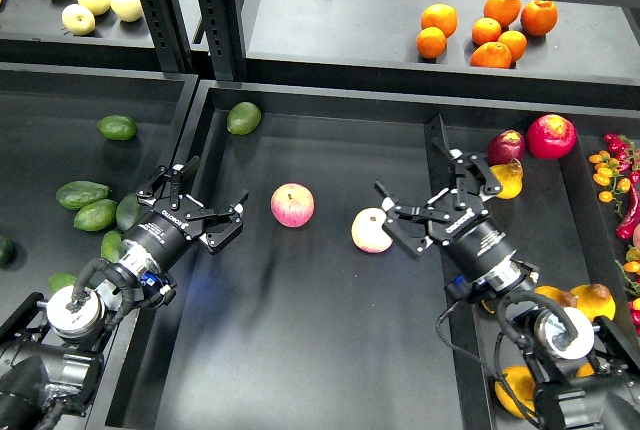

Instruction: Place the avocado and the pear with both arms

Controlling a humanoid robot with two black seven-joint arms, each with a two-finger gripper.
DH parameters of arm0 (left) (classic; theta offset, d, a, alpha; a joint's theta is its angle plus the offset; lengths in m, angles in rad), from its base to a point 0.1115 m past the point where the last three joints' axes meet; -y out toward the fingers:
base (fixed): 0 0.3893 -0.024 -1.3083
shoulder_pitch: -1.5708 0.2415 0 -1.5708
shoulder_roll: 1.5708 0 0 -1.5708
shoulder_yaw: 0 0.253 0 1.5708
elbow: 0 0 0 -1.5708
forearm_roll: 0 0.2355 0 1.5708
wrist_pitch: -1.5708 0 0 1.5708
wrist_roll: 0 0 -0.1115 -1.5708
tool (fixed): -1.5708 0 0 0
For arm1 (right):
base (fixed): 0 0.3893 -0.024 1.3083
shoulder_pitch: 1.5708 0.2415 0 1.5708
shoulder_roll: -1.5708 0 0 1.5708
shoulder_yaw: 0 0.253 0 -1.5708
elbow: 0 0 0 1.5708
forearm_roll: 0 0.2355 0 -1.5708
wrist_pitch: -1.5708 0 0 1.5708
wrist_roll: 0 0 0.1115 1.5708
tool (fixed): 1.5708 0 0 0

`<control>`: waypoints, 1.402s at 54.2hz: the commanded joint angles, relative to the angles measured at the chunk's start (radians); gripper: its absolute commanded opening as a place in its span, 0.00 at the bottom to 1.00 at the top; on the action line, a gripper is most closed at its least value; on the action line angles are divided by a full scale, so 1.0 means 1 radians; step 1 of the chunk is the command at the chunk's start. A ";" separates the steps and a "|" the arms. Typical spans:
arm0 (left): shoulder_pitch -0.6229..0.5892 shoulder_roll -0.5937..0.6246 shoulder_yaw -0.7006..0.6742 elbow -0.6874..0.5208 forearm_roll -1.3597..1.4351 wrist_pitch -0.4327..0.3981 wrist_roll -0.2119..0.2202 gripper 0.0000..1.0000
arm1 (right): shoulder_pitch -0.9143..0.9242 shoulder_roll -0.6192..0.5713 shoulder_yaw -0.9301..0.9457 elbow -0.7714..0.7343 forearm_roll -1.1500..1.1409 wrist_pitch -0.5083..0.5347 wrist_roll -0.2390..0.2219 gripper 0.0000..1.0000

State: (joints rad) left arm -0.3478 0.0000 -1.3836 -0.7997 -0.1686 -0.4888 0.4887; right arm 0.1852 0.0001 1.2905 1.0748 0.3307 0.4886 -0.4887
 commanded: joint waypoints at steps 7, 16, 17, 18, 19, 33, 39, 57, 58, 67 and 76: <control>0.004 0.000 0.002 0.000 0.000 0.000 0.000 0.99 | 0.000 0.000 -0.022 0.011 0.002 0.000 0.000 1.00; 0.003 0.000 0.006 0.000 0.000 0.000 0.000 0.99 | 0.000 0.000 -0.020 0.020 0.008 -0.047 0.000 1.00; 0.003 0.000 0.006 0.000 0.000 0.000 0.000 0.99 | 0.000 0.000 -0.016 0.024 0.008 -0.083 0.000 1.00; 0.003 0.000 0.006 0.000 0.000 0.000 0.000 0.99 | 0.000 0.000 -0.014 0.024 0.010 -0.093 0.000 1.00; 0.003 0.000 0.006 0.000 0.000 0.000 0.000 0.99 | 0.000 0.000 -0.013 0.024 0.010 -0.100 0.000 1.00; -0.016 0.000 0.012 -0.004 0.000 0.000 0.000 0.99 | 0.000 0.000 -0.011 0.034 0.025 -0.124 0.000 1.00; -0.031 0.000 0.012 -0.006 0.000 0.000 0.000 0.99 | 0.002 0.000 -0.011 0.054 0.045 -0.134 0.000 1.00; -0.057 0.000 0.012 -0.026 0.000 0.000 0.000 0.99 | 0.002 0.000 -0.011 0.086 0.091 -0.145 0.000 1.00; -0.057 0.000 0.014 -0.027 0.000 0.000 0.000 0.99 | 0.002 0.000 -0.011 0.086 0.091 -0.145 0.000 1.00; -0.059 0.000 0.014 -0.030 0.000 0.000 0.000 0.99 | 0.000 0.000 -0.011 0.091 0.093 -0.145 0.000 1.00; -0.059 0.000 0.014 -0.033 0.000 0.000 0.000 0.99 | 0.002 0.000 -0.011 0.094 0.093 -0.145 0.000 1.00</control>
State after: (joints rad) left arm -0.4065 0.0000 -1.3699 -0.8318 -0.1688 -0.4884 0.4887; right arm 0.1872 0.0000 1.2794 1.1675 0.4234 0.3436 -0.4886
